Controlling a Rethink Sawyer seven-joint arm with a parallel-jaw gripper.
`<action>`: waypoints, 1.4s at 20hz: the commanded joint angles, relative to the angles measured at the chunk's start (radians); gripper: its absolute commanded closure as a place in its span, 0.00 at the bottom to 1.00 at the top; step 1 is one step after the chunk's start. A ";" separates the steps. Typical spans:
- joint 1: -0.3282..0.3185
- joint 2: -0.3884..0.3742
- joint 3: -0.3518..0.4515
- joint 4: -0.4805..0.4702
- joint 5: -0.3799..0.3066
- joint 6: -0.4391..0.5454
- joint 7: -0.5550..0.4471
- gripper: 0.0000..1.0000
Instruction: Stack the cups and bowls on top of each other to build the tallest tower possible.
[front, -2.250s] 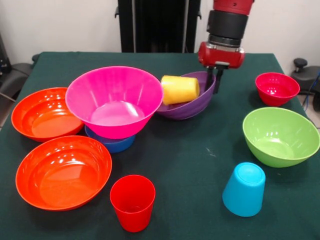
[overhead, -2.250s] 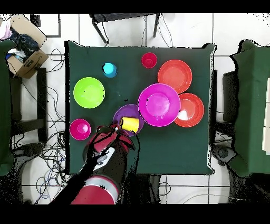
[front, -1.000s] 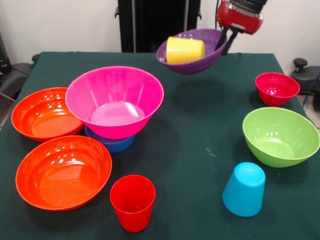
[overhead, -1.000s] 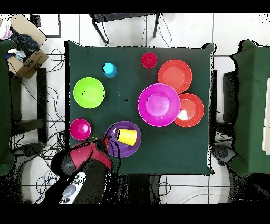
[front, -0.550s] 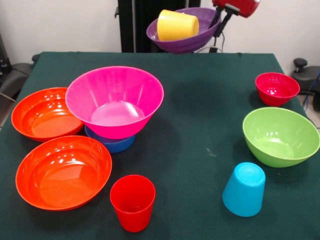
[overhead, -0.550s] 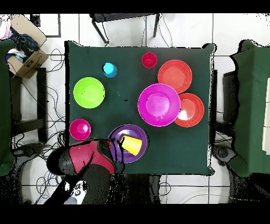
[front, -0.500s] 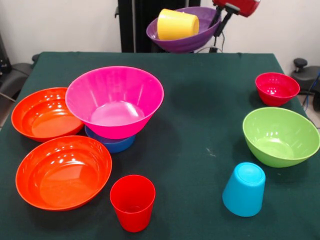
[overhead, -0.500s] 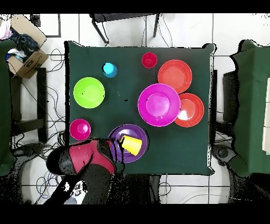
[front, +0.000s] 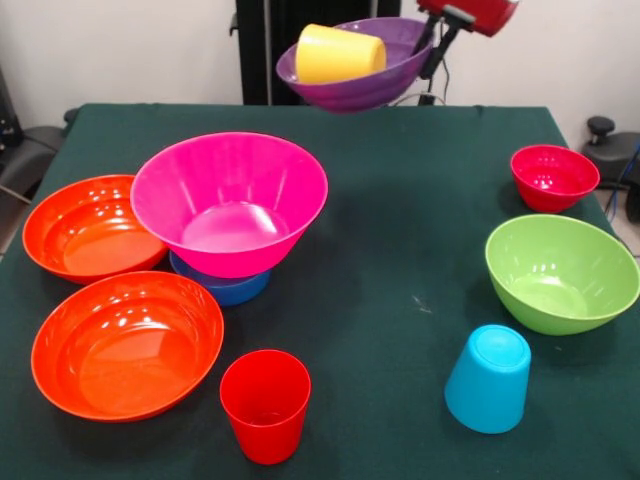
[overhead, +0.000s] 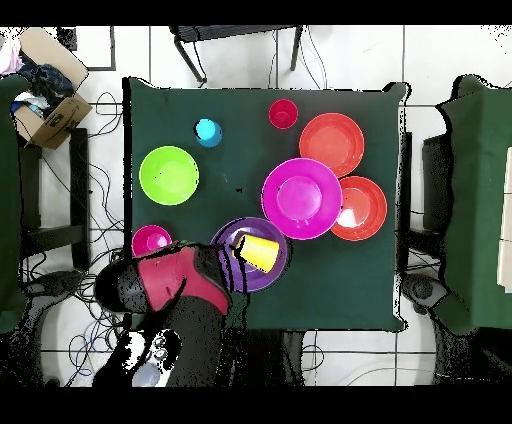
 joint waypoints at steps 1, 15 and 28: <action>-0.157 0.044 0.150 -0.105 -0.136 -0.056 -0.175 1.00; -0.290 0.033 0.294 -0.173 -0.259 -0.032 -0.211 1.00; -0.375 0.062 0.373 -0.174 -0.366 -0.108 -0.180 1.00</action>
